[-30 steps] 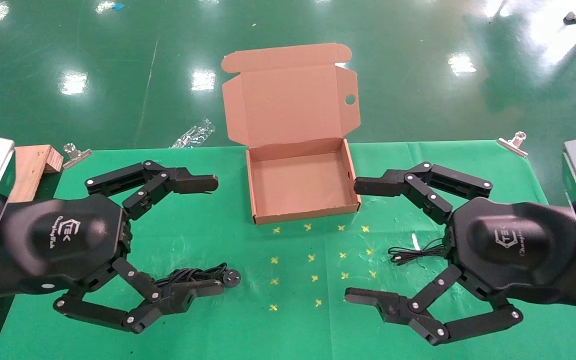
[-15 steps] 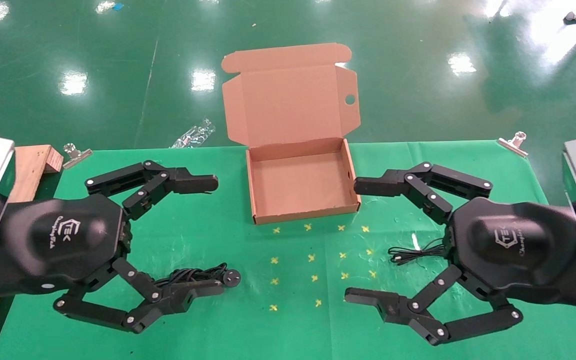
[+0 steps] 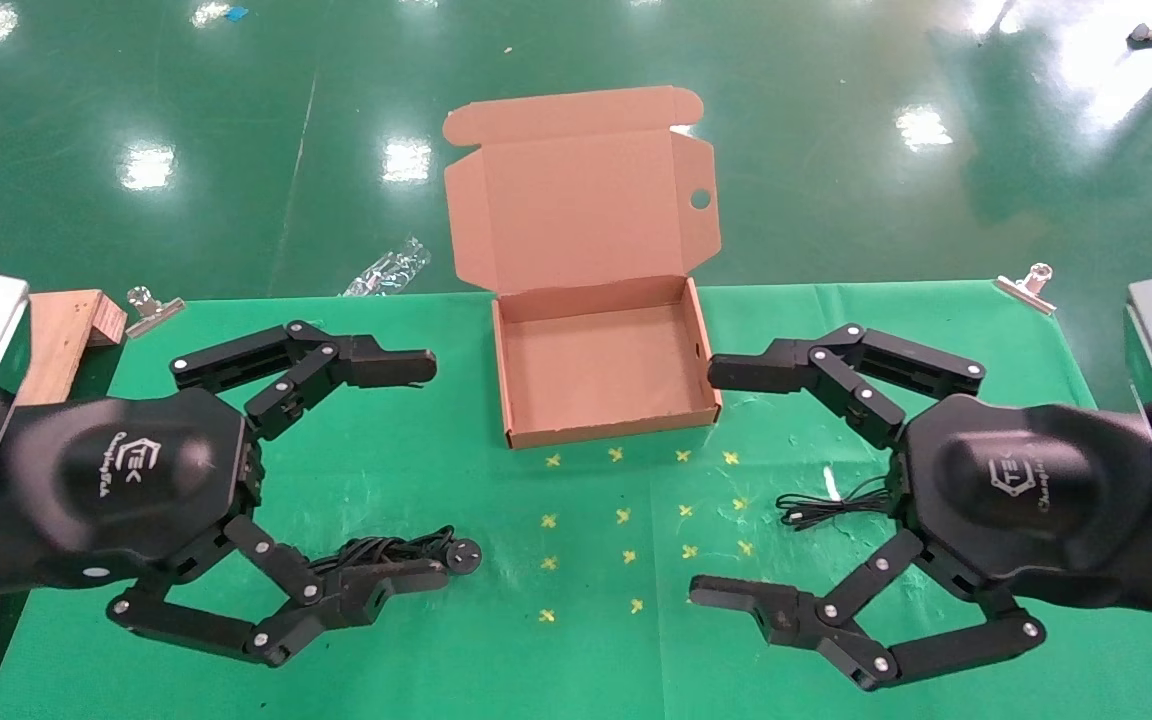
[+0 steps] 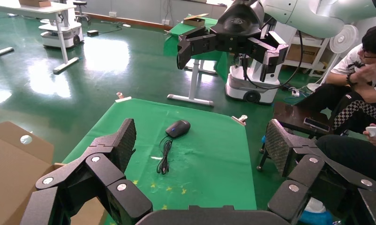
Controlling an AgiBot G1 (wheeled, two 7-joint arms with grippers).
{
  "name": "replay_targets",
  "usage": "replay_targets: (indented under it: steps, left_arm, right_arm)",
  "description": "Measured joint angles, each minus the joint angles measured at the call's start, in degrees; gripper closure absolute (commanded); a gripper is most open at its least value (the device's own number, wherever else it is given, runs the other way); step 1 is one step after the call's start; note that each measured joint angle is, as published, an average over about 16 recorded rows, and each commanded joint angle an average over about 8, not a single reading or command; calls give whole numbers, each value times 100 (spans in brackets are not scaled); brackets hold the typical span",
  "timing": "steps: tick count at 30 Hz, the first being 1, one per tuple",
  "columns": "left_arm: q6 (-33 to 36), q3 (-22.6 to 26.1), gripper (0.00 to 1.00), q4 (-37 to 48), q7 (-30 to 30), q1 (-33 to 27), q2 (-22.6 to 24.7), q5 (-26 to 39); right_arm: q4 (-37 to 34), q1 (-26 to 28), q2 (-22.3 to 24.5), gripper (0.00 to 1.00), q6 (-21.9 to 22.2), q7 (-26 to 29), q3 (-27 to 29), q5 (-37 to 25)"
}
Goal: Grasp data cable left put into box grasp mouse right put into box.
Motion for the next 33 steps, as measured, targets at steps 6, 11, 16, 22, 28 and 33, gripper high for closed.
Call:
replay_targets:
  steps: [6,11,16,22,28,33]
  left_arm:
    - [80,195,0,-138,242,-145,-6,574]
    - [111,562,0,-254,485,-405,59,1574]
    - [102,1083,0,-328,531,-766,264,2894]
    - [-103,1679,0,-293,230,-1100,657,4368]
    - [-446,2110,0,-203,-193,-1230,1091,5514]
    - [-819,2341,0,-69,-389,-1221,1406,6263]
  right_arm:
    - [40,-49,127,0,59,50,-105,-321]
    - [118,-114,306,0,167,132,-225,-731]
    - [200,-182,505,0,299,227,-335,-1143]
    - [261,-211,662,0,415,317,-366,-1367]
    - [287,-212,748,0,473,376,-348,-1412]
    - [313,-185,780,0,492,426,-344,-1432]
